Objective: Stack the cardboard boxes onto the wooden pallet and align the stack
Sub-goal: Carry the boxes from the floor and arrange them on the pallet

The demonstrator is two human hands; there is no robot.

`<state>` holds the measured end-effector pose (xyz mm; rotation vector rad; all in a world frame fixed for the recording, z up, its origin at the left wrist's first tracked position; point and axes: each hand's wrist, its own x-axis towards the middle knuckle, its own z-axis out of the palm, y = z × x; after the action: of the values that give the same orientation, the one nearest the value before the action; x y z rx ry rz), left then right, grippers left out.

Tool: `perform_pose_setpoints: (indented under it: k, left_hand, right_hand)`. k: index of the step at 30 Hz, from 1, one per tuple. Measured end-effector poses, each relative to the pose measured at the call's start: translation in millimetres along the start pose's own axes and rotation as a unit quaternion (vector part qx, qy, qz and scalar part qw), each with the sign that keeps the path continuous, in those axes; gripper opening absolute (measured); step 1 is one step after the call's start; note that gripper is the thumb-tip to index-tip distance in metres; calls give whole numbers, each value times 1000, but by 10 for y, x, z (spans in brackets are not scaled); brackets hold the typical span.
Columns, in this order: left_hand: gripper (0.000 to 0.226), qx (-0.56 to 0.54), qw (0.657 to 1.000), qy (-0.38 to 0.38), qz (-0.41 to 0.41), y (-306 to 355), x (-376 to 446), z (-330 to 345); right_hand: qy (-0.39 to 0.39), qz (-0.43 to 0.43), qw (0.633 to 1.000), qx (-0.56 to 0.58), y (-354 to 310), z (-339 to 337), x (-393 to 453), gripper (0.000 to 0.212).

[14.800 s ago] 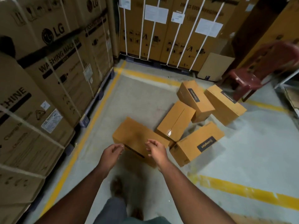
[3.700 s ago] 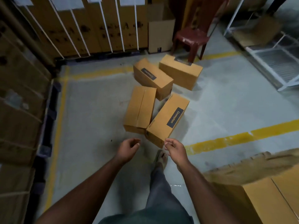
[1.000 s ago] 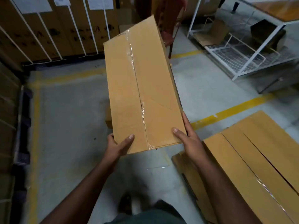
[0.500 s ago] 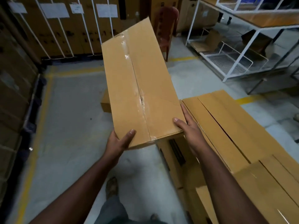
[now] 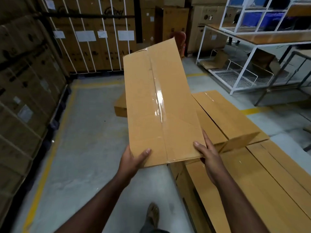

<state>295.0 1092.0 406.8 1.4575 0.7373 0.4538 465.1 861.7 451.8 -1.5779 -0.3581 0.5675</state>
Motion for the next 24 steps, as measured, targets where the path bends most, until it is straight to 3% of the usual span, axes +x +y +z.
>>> perform_pose_setpoints:
  k: [5, 8, 14, 21, 24]
  left_hand:
    - [58, -14, 1000, -5, -20, -328, -1227, 330]
    - [70, -13, 999, -7, -34, -390, -1914, 619]
    - [84, 10, 1000, 3, -30, -591, -2925, 1493]
    - [87, 49, 998, -23, -14, -1027, -3819, 3376]
    - [87, 57, 997, -53, -19, -1112, -4115, 4368]
  right_hand:
    - [-14, 15, 1000, -7, 291, -547, -1087, 78]
    - [-14, 33, 999, -12, 321, -956, -1620, 81]
    - [-15, 46, 999, 2, 517, -2048, -2361, 66]
    - [12, 66, 998, 20, 884, -4140, -3235, 75]
    - [47, 77, 995, 31, 965, -5140, -3558, 63]
